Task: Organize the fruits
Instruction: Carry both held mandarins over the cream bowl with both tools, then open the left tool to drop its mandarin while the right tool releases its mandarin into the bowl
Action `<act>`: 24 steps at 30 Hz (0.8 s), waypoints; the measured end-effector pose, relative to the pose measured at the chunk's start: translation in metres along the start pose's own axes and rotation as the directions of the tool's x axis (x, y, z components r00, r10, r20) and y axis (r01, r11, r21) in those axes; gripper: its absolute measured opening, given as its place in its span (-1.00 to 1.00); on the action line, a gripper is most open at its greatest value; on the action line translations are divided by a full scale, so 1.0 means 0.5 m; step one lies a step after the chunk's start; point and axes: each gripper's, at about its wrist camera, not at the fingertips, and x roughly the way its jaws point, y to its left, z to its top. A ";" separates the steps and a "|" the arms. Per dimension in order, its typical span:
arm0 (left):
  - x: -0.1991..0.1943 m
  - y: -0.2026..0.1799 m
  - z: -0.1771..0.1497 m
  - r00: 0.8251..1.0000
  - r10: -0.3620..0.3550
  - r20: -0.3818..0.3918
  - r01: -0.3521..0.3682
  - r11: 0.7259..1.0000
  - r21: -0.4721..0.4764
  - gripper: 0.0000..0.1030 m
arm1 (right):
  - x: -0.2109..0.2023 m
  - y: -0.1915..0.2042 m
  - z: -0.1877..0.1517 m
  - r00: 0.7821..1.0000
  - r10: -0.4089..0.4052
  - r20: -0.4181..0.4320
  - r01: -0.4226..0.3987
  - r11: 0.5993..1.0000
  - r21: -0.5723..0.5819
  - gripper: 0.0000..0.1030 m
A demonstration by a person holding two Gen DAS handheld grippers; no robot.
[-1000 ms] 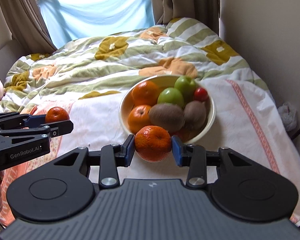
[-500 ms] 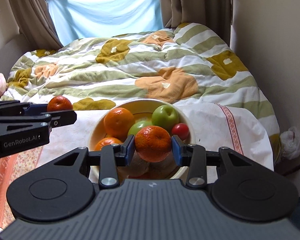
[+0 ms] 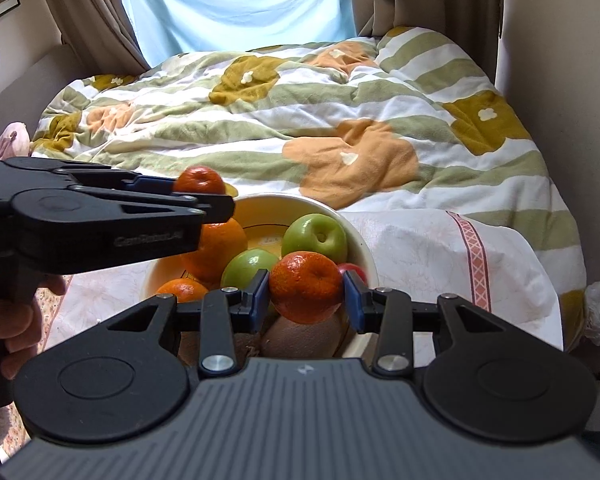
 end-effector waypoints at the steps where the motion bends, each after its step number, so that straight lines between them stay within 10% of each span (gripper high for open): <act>1: 0.011 -0.004 0.002 1.000 0.003 -0.011 -0.003 1.000 0.004 -0.21 | 0.003 -0.003 0.000 1.000 0.004 -0.003 -0.004 1.000 0.000 0.05; 8: 0.061 -0.008 0.006 0.998 0.006 -0.061 -0.006 1.000 0.000 -0.20 | 0.024 -0.023 0.000 1.000 0.023 -0.019 -0.023 1.000 -0.004 0.05; 12: 0.045 -0.003 0.010 1.000 0.011 -0.016 -0.012 1.000 -0.019 0.88 | 0.029 -0.028 0.002 0.999 0.029 -0.024 -0.029 1.000 0.001 0.05; 24: -0.059 0.054 -0.015 0.995 0.101 0.021 -0.098 0.990 -0.102 0.91 | 0.023 -0.022 0.004 0.999 0.041 -0.020 -0.041 0.999 -0.010 0.05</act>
